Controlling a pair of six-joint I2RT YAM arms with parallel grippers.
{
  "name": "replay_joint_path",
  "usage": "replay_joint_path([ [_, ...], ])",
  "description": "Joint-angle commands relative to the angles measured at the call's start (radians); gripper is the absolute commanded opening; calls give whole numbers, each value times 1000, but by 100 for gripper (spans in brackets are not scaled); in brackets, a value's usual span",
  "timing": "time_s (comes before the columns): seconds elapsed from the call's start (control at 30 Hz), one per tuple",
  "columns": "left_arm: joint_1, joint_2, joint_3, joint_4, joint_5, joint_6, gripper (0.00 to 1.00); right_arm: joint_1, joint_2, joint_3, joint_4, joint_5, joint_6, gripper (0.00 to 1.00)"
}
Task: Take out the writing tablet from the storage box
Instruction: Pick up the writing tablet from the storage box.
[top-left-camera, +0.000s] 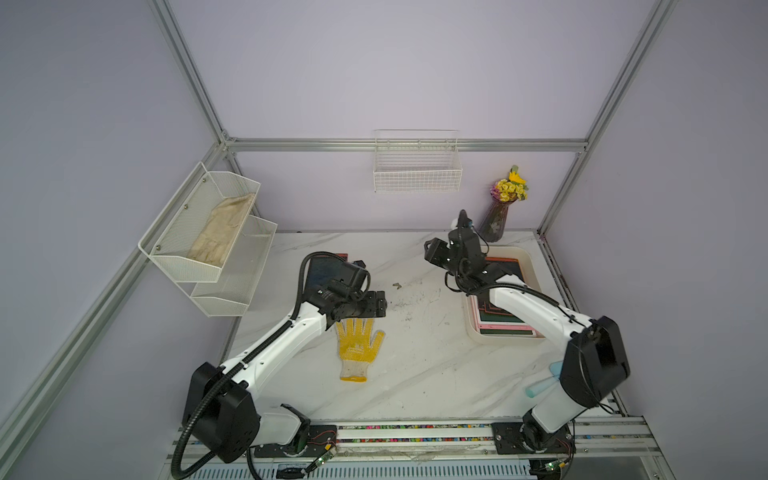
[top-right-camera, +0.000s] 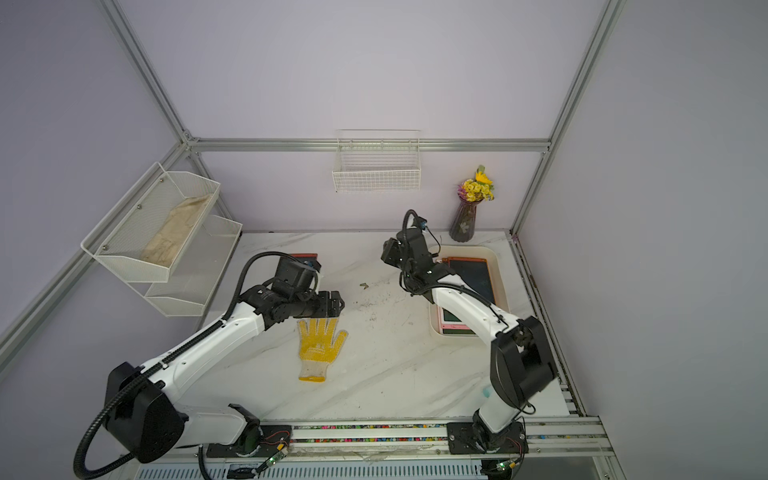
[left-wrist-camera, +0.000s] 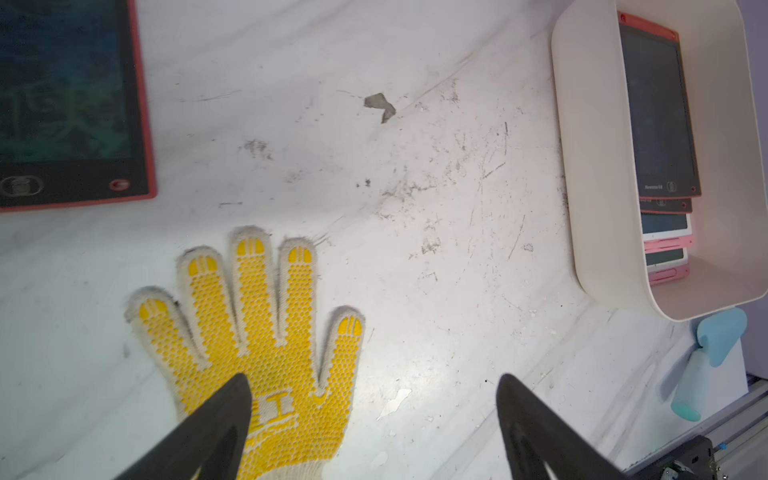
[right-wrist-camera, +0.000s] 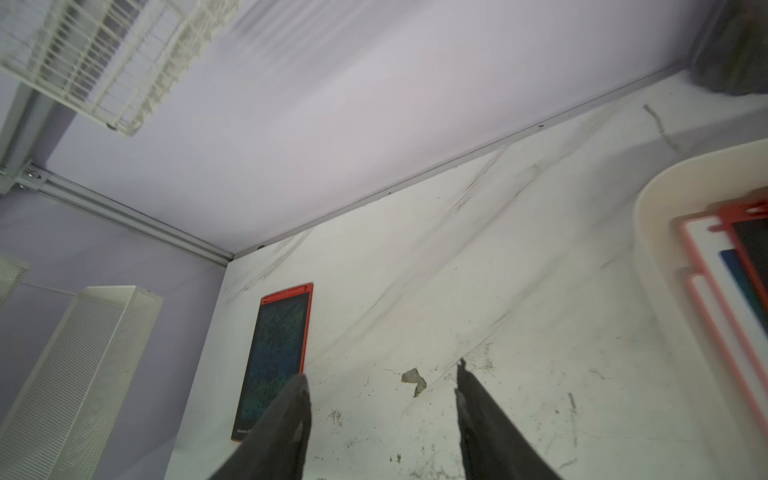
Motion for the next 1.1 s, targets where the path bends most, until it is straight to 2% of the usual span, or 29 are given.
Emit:
replay_joint_path([
  [0.0, -81, 122, 210, 48, -45, -17, 89, -112, -128, -79, 10, -54, -65, 59],
  [0.17, -166, 326, 425, 46, -27, 0, 89, -305, -229, -151, -32, -130, -116, 60],
  [0.27, -208, 446, 567, 40, -13, 19, 88, -387, -243, -177, -50, -110, -141, 62],
  [0.4, -262, 629, 816, -14, 13, 53, 88, -522, -230, -202, -44, -145, -165, 62],
  [0.5, -284, 753, 994, -59, 48, 56, 86, -584, -205, -195, -42, -163, -187, 62],
  [0.6, -295, 836, 1107, -70, 69, 54, 86, -609, -158, -184, -43, -171, -198, 62],
  [0.77, -299, 887, 1171, -69, 63, 46, 86, -620, -84, -174, -51, -188, -228, 64],
  [1.07, -297, 909, 1139, -66, 12, 68, 87, -627, 50, -146, -82, -114, -276, 70],
])
